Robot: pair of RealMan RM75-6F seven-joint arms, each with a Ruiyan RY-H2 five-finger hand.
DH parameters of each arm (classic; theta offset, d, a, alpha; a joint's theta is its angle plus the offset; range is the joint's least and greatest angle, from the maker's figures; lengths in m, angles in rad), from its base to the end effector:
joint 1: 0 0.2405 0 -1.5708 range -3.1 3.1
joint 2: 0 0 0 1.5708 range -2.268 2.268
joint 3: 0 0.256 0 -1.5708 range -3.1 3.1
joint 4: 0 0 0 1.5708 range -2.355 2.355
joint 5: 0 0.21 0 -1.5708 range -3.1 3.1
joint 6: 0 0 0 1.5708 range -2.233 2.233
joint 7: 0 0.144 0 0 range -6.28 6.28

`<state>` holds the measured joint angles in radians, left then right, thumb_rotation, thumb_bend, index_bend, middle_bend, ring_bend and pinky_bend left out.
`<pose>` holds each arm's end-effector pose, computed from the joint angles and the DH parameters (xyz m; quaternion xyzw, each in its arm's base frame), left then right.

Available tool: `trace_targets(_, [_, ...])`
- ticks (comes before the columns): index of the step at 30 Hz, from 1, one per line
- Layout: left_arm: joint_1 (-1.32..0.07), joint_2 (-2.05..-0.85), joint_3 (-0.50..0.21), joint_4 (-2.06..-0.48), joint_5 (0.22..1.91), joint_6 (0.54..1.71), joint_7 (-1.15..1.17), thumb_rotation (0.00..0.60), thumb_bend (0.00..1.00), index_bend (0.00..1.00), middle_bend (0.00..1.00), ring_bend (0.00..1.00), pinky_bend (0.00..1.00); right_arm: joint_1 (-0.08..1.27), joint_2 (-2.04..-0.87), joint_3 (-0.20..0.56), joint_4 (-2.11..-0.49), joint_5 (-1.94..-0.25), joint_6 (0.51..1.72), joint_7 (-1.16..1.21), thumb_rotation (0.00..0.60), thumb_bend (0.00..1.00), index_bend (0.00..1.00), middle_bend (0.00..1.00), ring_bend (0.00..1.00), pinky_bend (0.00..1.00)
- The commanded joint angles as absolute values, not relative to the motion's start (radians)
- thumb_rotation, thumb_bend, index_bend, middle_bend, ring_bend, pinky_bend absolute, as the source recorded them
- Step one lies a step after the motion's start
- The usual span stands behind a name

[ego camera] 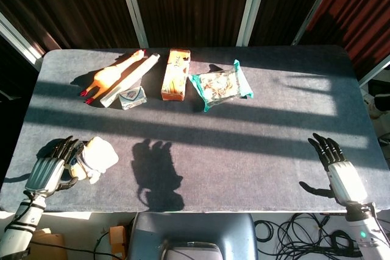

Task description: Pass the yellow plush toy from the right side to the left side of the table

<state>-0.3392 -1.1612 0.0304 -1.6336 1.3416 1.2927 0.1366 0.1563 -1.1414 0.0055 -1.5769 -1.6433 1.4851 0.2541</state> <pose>-0.2885 0.2366 0.1148 -0.6700 -0.3950 -0.3281 0.5361 -0.2880 -0.1915 0.1408 0.6106 -0.4225 0.4780 0.4692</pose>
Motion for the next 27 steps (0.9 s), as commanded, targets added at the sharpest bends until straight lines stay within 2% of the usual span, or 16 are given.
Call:
trace_targets(1, [-0.267,-1.125,0.047,-1.635,1.419,1.422,0.136,0.6,0.26,0.0,0.0,0.06,0.27,0.154,-1.142,0.004,-1.577,-1.648,1.49,0.256,0.6,0.02,0.0,0.0,0.0,0.0])
trace_targets(6, [-0.192,-1.158,0.07,-1.58,1.502,1.535,0.082,0.6,0.26,0.0,0.0,0.08,0.2,0.14,-1.148,-0.003,-1.579,-1.655,1.507,0.222,0.6,0.02,0.0,0.0,0.0,0.0])
trace_targets(10, [-0.198,-1.121,0.106,-1.595,1.517,1.457,0.05,0.6,0.27,0.0,0.0,0.08,0.19,0.12,-1.153,-0.014,-1.591,-1.66,1.524,0.169,0.6,0.02,0.0,0.0,0.0,0.0])
trace_targets(14, [-0.208,-1.088,0.106,-1.633,1.47,1.379,0.043,0.6,0.27,0.0,0.0,0.08,0.19,0.099,-1.158,-0.025,-1.596,-1.674,1.548,0.126,0.6,0.02,0.0,0.0,0.0,0.0])
trace_targets(27, [-0.186,-1.096,0.061,-1.647,1.452,1.394,0.071,0.6,0.27,0.0,0.0,0.08,0.2,0.083,-1.149,-0.02,-1.609,-1.654,1.55,0.124,0.6,0.02,0.0,0.0,0.0,0.0])
